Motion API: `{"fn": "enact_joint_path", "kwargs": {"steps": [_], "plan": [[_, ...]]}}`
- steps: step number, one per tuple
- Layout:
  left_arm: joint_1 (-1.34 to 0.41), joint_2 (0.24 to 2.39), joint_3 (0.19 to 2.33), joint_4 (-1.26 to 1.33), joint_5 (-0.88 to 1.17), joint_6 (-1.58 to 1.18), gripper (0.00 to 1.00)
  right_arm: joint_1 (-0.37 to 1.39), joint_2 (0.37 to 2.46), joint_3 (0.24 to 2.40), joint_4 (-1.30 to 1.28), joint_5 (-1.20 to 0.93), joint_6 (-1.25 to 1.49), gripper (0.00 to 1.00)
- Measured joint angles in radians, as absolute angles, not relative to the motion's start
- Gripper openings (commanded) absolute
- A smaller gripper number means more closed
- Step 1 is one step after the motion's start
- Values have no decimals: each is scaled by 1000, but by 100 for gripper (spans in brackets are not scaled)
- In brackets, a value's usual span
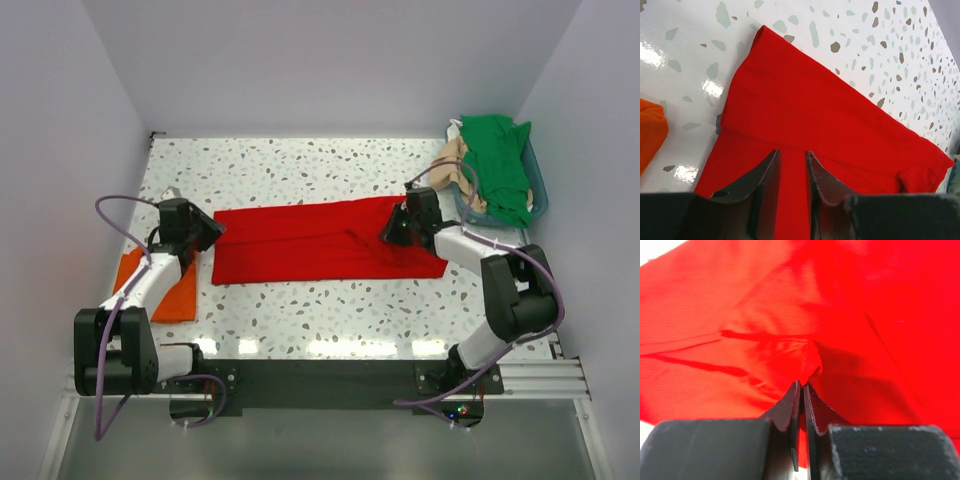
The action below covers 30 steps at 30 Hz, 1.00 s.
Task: Fold and stack the t-shirts
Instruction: Fold the tshirt
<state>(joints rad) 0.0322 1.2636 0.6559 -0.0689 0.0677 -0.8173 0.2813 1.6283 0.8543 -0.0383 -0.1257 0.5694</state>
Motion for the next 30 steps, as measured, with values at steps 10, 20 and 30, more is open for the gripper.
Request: {"fn": "enact_joint_path", "kwargs": {"steps": [10, 20, 30], "plan": [[32, 1263, 632, -63, 78, -818, 30, 373, 1518, 860, -6, -211, 554, 4], [31, 1262, 601, -43, 91, -819, 31, 435, 1574, 863, -14, -253, 489, 12], [23, 1261, 574, -13, 98, -820, 33, 437, 1510, 822, -102, -178, 464, 57]]}}
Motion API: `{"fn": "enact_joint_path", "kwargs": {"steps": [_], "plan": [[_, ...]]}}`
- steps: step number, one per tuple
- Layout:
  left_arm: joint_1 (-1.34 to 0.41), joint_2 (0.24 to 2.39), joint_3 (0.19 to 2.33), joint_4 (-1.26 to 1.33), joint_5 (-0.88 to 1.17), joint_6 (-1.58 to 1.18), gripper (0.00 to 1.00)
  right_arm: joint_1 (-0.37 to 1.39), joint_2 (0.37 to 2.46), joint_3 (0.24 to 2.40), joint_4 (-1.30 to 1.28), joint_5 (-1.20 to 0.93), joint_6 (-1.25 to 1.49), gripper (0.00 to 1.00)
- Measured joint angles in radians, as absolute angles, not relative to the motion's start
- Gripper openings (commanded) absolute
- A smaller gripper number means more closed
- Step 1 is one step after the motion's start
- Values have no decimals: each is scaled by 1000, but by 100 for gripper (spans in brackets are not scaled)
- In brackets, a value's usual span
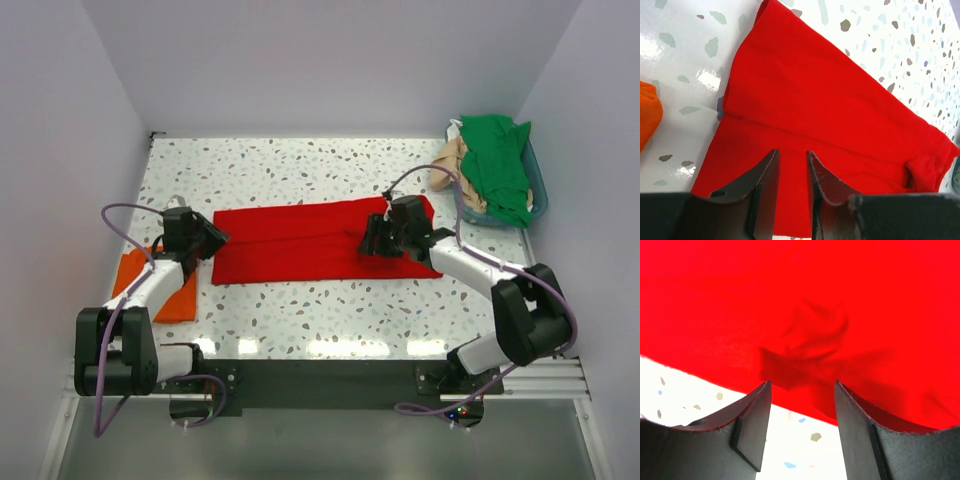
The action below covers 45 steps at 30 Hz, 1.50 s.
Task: Fold and stack the t-shirts
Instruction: Fold the tshirt
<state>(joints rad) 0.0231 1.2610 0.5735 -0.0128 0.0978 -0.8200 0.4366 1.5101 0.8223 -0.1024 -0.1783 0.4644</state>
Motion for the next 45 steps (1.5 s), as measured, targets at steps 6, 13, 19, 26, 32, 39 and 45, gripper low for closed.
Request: {"fn": "enact_joint_path", "kwargs": {"steps": [6, 13, 19, 26, 32, 39, 45], "plan": [[23, 1261, 570, -6, 100, -827, 33, 361, 1362, 821, -198, -42, 493, 56], [23, 1260, 552, -5, 102, -829, 33, 155, 1478, 877, -218, -15, 544, 54], [19, 1260, 551, -5, 109, -831, 32, 151, 1705, 1060, -215, -7, 574, 50], [18, 1264, 525, 0, 121, -839, 31, 147, 1841, 1180, -220, 19, 607, 46], [17, 1265, 517, -1, 124, -855, 31, 145, 1859, 1192, -237, 46, 619, 46], [13, 1275, 509, 2, 120, -857, 31, 145, 1874, 1214, -256, 61, 622, 40], [2, 1299, 496, 10, 107, -870, 30, 145, 1911, 1229, -260, 61, 628, 29]]}}
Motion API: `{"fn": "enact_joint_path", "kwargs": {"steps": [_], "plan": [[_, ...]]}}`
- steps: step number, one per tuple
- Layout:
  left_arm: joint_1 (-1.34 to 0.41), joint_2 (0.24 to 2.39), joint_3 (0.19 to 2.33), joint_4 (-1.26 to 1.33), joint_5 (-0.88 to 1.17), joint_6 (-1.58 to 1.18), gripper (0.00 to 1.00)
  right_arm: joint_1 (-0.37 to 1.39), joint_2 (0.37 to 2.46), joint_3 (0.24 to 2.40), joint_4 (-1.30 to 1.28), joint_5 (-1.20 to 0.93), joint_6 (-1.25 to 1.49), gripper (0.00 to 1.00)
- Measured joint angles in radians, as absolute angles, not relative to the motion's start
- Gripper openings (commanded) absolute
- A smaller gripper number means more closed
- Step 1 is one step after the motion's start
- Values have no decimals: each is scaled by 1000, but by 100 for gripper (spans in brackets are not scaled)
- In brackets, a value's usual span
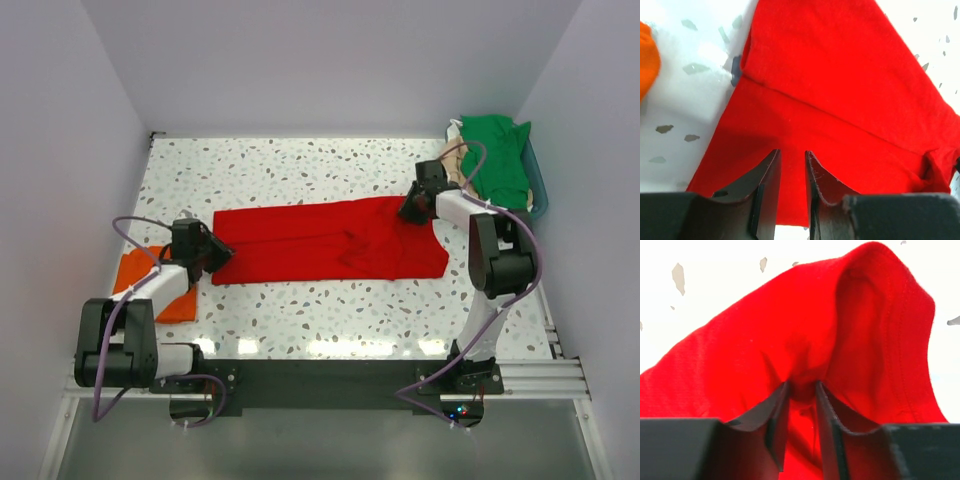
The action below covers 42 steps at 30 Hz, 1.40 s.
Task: Fold and stack the t-shirts
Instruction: Fold the tshirt
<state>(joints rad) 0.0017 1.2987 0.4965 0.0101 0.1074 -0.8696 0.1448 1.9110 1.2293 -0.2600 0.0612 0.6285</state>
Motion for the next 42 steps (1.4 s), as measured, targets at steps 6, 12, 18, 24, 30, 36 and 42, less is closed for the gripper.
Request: {"fn": "enact_joint_path", "kwargs": {"steps": [6, 12, 18, 24, 30, 36, 42], "plan": [[-16, 1336, 482, 18, 91, -880, 29, 145, 1922, 1258, -282, 62, 625, 8], [-20, 1371, 475, 67, 72, -899, 28, 145, 1922, 1314, -311, 86, 610, 4], [-23, 1390, 475, 101, 57, -910, 28, 142, 1922, 1380, -354, 119, 578, 3], [-27, 1389, 474, 104, 43, -925, 28, 139, 1924, 1421, -383, 147, 550, 6], [-27, 1366, 466, 88, 37, -925, 32, 117, 1935, 1421, -404, 149, 540, 40], [-27, 1322, 464, 43, 38, -910, 45, 103, 1879, 1349, -398, 139, 530, 52], [-27, 1253, 474, -18, 54, -890, 46, 111, 1592, 1063, -364, 71, 540, 47]]}}
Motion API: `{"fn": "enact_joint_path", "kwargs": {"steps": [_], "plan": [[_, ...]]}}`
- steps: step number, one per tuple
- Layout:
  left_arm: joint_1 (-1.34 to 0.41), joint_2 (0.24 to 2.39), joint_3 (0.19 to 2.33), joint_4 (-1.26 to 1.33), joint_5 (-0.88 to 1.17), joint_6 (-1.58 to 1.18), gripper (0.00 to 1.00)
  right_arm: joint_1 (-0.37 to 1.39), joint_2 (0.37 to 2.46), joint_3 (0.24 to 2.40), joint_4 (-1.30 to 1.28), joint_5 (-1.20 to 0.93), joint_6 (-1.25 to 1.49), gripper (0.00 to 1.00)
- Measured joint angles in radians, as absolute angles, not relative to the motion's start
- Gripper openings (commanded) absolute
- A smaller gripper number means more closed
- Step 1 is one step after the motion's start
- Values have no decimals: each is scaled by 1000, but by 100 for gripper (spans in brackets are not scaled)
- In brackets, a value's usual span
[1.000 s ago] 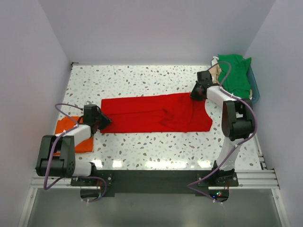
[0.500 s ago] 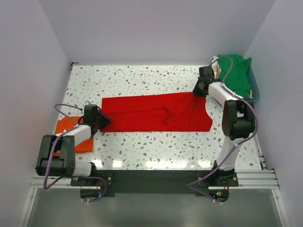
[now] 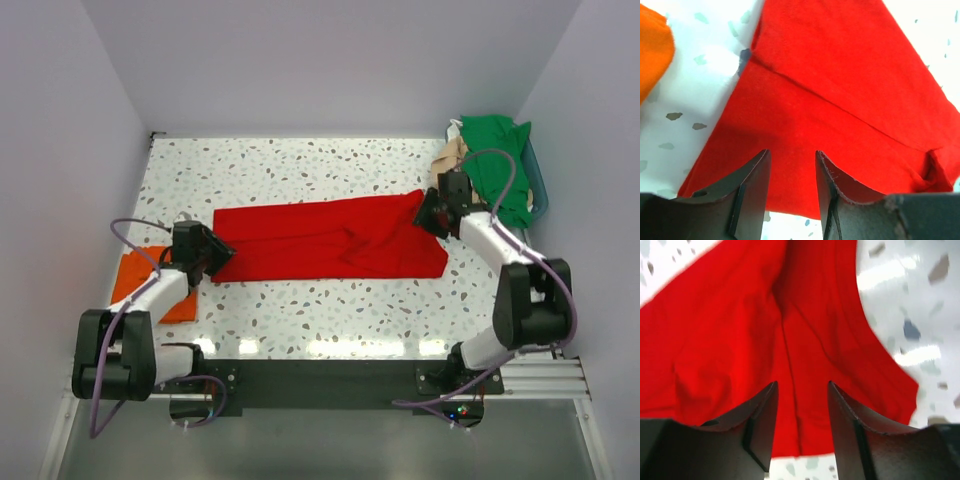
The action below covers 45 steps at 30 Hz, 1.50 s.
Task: Fold and stack the t-shirts
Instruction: Fold the tshirt
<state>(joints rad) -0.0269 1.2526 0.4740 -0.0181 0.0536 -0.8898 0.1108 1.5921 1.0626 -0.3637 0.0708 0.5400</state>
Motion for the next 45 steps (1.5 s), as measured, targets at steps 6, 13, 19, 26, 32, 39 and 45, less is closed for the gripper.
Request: {"fn": "enact_joint_path", "kwargs": {"steps": [6, 13, 19, 26, 32, 39, 45], "plan": [[-27, 1163, 509, -64, 95, -870, 47, 172, 1345, 767, -336, 27, 578, 43], [-27, 1087, 597, -140, 132, -813, 47, 314, 1373, 712, -284, 31, 634, 35], [-27, 1048, 646, -187, 127, -751, 49, 344, 1448, 712, -244, 38, 675, 31], [-27, 1045, 648, -220, 128, -718, 49, 365, 1432, 699, -239, 73, 698, 32], [-27, 1045, 647, -223, 128, -713, 49, 366, 1393, 685, -244, 109, 700, 32], [-27, 1045, 642, -226, 128, -712, 49, 369, 1386, 674, -247, 116, 701, 32], [-26, 1045, 639, -226, 128, -712, 49, 384, 1404, 666, -240, 116, 709, 32]]}}
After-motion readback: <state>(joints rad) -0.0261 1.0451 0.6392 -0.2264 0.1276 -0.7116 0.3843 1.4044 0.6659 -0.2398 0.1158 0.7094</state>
